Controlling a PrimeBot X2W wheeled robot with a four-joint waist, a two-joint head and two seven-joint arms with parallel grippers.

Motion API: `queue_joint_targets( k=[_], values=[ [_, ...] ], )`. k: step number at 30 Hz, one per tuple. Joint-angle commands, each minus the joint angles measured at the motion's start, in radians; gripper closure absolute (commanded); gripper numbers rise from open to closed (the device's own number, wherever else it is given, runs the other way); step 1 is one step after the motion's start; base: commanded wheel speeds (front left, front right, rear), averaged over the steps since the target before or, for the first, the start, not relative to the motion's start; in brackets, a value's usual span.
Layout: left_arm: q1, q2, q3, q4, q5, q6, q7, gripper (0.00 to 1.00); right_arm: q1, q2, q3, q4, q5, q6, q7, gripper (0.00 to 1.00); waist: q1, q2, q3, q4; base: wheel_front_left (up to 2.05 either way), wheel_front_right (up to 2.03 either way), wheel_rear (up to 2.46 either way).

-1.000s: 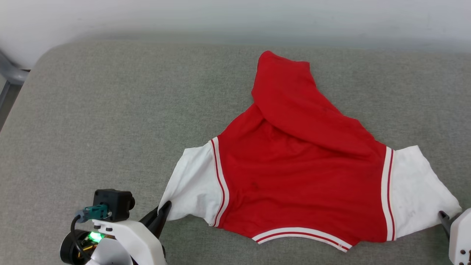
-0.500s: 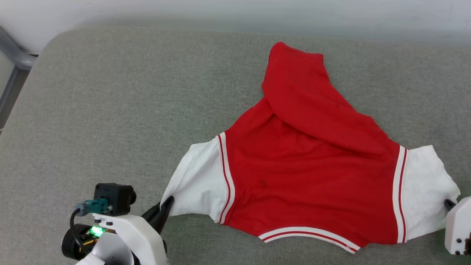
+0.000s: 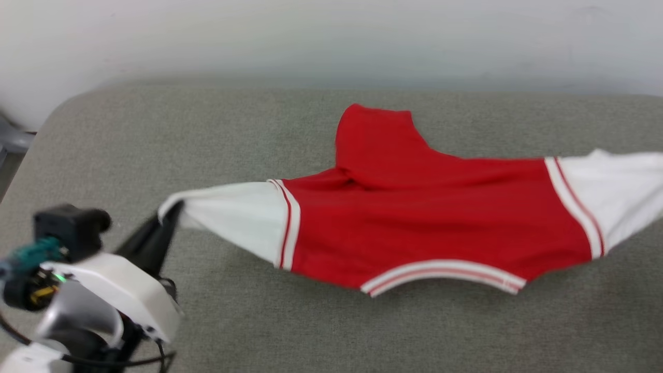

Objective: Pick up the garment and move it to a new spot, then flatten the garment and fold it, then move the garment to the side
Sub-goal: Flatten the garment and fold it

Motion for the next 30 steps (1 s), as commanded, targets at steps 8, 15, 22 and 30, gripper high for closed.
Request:
queue_joint_targets(
  k=[8, 15, 22, 30],
  values=[
    [-0.171, 0.056, 0.104, -0.054, 0.013, -0.006, -0.043, 1.00, -0.171, -0.015, -0.060, -0.149, 0.053, -0.001, 0.102, 1.00, 0.0000, 0.0000, -0.044, -0.036, 0.00, 0.00, 0.00],
    [-0.328, 0.086, 0.153, -0.049, 0.038, 0.006, -0.073, 1.00, -0.321, 0.012, -0.073, -0.208, 0.060, -0.001, 0.146, 1.00, 0.0000, 0.0000, -0.059, -0.052, 0.00, 0.00, 0.00],
    [-0.444, 0.119, 0.165, -0.004, 0.039, 0.001, -0.056, 1.00, -0.443, 0.011, -0.058, -0.198, 0.038, -0.001, 0.162, 1.00, 0.0000, 0.0000, -0.033, -0.067, 0.00, 0.00, 0.00],
    [-0.599, 0.162, 0.154, 0.089, 0.015, -0.042, -0.033, 1.00, -0.590, -0.020, 0.002, -0.107, 0.000, -0.001, 0.114, 1.00, 0.0000, 0.0000, 0.089, -0.087, 0.00, 0.00, 0.00]
  ],
)
